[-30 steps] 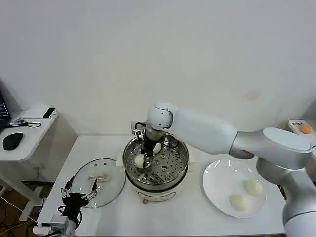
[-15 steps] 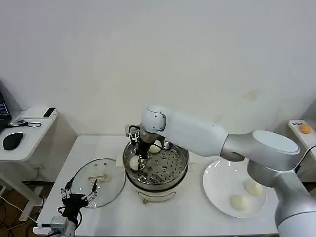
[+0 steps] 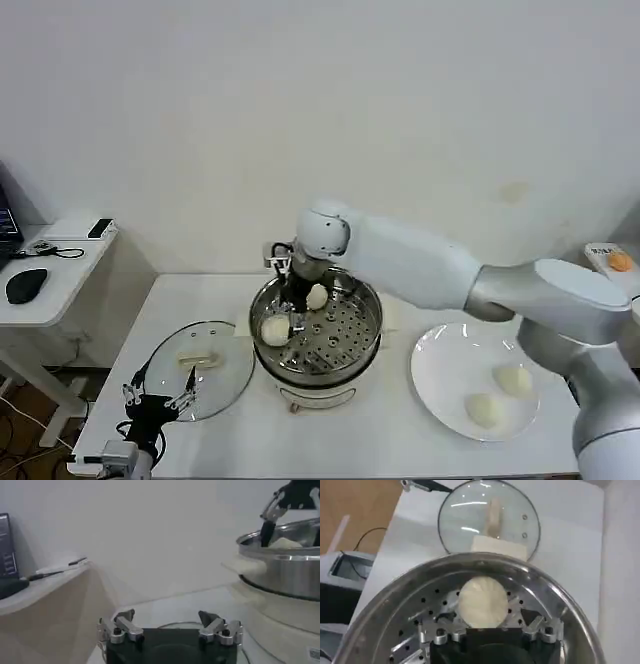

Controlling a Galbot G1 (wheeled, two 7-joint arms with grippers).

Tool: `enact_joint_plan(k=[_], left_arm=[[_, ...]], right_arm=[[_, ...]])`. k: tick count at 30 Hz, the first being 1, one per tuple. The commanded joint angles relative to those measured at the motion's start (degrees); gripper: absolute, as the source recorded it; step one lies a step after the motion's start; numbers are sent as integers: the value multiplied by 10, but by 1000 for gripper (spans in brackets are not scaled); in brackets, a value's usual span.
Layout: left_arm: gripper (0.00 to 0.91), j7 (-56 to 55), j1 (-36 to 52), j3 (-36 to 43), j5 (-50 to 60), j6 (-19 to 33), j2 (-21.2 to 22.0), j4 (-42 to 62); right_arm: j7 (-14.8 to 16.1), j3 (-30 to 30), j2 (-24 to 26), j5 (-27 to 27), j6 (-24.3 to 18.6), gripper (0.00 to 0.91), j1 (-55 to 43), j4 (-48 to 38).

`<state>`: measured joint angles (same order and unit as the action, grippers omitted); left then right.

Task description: Take steamed baozi put them in steamer then cover it.

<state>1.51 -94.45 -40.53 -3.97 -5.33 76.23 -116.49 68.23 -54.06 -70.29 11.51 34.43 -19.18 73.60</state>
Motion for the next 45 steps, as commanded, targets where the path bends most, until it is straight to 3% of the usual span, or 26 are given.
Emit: enact_joint_plan(k=[1,10,15,21,24,33,38,45], left_arm=[[907,2,-3,0,-1,-2,0,-8],[907,1,-16,5,3,-3,9,-28],[907,1,-22,5,4,-3,8,-35],[907,0,-22,11,9,-3,6,-34],[907,0,-25,11,7,-3,5,-40],[907,-1,-36,15,11,-2,8,-41],[907,-2,-40,13,11,-1,10,-40],[907,1,-37,11,14,-1,9,-30]], right_arm=[[31,12,127,-13,-15,907,-27,99],[49,50,289,-23,-57,907,-23,159],[80,79,414,-52,-77,907,18,215],[88,141,490,-85,-104,907,115,255],[91,176,517,-97,-139,907,188,268],[88,161,530,-172,-139,907,262,269],[86,172,511,-215,-145,907,299,246],[84,169,490,-235,-145,907,308,228]])
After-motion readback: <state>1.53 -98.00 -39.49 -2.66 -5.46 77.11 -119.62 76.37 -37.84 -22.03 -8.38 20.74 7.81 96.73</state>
